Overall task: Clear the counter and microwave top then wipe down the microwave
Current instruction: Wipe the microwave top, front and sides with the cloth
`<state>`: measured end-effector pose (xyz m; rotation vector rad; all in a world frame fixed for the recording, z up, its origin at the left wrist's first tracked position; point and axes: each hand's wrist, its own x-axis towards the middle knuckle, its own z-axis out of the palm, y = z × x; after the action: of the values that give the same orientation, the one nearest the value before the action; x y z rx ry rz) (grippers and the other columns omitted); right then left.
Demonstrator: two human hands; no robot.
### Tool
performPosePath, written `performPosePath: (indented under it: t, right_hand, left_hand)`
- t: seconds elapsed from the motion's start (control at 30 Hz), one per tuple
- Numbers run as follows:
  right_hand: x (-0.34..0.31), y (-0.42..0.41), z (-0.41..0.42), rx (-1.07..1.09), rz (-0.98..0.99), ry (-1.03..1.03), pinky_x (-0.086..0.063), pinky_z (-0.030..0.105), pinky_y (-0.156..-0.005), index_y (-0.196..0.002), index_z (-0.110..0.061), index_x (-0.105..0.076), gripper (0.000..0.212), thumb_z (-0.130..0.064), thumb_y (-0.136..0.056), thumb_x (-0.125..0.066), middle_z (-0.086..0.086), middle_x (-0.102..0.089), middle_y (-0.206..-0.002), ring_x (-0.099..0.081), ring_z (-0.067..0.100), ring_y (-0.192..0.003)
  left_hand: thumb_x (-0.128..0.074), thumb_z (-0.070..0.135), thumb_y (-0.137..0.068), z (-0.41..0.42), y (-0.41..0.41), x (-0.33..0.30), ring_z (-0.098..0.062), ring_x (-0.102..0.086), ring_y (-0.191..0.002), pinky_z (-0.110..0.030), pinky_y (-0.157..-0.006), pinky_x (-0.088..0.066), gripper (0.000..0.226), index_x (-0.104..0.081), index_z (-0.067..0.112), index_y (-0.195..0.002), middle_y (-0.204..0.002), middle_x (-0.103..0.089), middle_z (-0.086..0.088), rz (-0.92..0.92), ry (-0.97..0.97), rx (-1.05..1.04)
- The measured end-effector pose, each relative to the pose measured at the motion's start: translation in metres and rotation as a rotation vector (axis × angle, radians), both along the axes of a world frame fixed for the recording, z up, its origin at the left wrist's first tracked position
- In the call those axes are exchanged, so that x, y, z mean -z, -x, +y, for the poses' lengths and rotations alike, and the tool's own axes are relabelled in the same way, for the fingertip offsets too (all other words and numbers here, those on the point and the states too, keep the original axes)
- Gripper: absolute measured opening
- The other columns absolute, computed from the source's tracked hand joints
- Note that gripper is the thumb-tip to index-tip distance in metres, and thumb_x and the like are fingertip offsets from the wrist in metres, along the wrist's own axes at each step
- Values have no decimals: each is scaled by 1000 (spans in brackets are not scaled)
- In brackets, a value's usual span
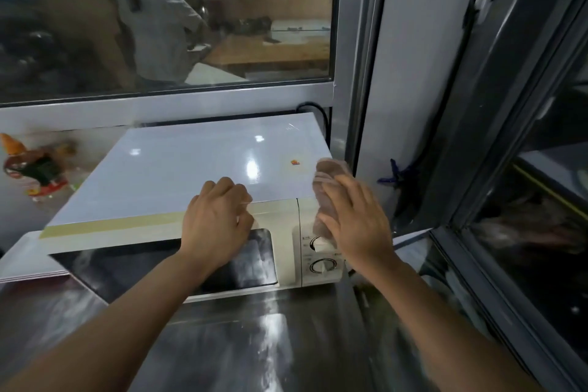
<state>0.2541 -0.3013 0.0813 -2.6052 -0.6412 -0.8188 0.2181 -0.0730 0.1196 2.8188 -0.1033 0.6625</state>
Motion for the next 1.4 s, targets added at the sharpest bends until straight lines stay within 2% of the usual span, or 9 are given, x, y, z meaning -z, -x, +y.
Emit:
performPosePath:
  t: [0.23, 0.33, 0.43, 0.6, 0.83, 0.93, 1.1, 1.23, 1.4]
  right_hand:
    - [-2, -8, -8, -155, 326, -423, -29, -5, -79, -147, -26, -24, 57, -34, -95, -47, 1, -28, -144, -47, 12, -113]
    - [7, -9, -7, -178, 411, -577, -41, 1, -71, -147, -33, -20, 59, -33, -96, -47, 4, -33, -145, -54, 15, -105]
    - [28, -4, 4, -130, 443, -768, -55, 29, -72, -142, -39, -18, 59, -52, -88, -38, 18, -52, -129, -61, 31, -96]
    - [62, 7, 8, 49, 444, -772, -39, -2, -66, -138, -7, -30, 44, -21, -98, -43, 16, -55, -116, -58, 20, -95]
    - [34, 25, 31, 165, 288, -837, -26, -12, -76, -145, -11, -29, 45, -14, -100, -36, 5, -43, -138, -44, 8, -116]
    - [25, 20, 59, 296, 101, -860, -15, -2, -104, -149, -4, -17, 56, -18, -98, -36, 12, -22, -154, -27, 16, -139]
    - [27, 33, 116, 518, 101, -843, 12, 9, -110, -147, 4, -1, 66, -10, -97, -41, 22, 6, -157, 3, 30, -147]
    - [32, 54, 167, 488, 30, -794, -9, 46, -119, -147, 5, -12, 70, 2, -89, -51, 25, -7, -156, -6, 36, -145]
    - [49, 70, 197, 492, 11, -644, -34, 51, -109, -145, -5, -29, 63, -9, -88, -56, 19, -20, -153, -21, 37, -141]
  left_hand:
    - [-37, 22, -74, 0, -1, 7, -24, -49, -74, -32, -57, -42, 33, -65, 11, -87, -84, -58, -1, -68, 4, 23]
    - [-33, 23, -75, 0, 2, 12, -22, -44, -73, -35, -58, -43, 35, -64, 11, -85, -84, -58, -2, -87, 29, 30]
    - [-33, 21, -77, -1, 4, 17, -23, -43, -74, -36, -59, -43, 35, -64, 10, -88, -85, -57, -3, -104, 50, 36]
    - [-36, 22, -83, 5, 5, 20, -26, -48, -78, -35, -62, -45, 35, -66, 9, -97, -91, -59, -4, -115, 20, 82]
    - [-42, 25, -85, 30, 3, 16, -29, -53, -79, -37, -70, -43, 33, -66, 15, -106, -96, -62, -2, -109, -157, 236]
    - [-41, 27, -86, 43, -3, 10, -29, -54, -79, -39, -71, -45, 35, -65, 17, -110, -97, -62, -1, -90, -212, 350]
    - [-42, 28, -84, 55, -13, 9, -27, -53, -78, -35, -71, -43, 36, -64, 18, -111, -96, -61, 0, -87, -219, 458]
    - [-50, 23, -82, 58, -18, 7, -27, -53, -79, -32, -71, -37, 34, -66, 18, -111, -95, -60, -1, -87, -227, 494]
    - [-47, 29, -81, 62, -24, -1, -24, -51, -86, -30, -75, -32, 41, -65, 19, -116, -98, -58, 0, -23, -186, 551]
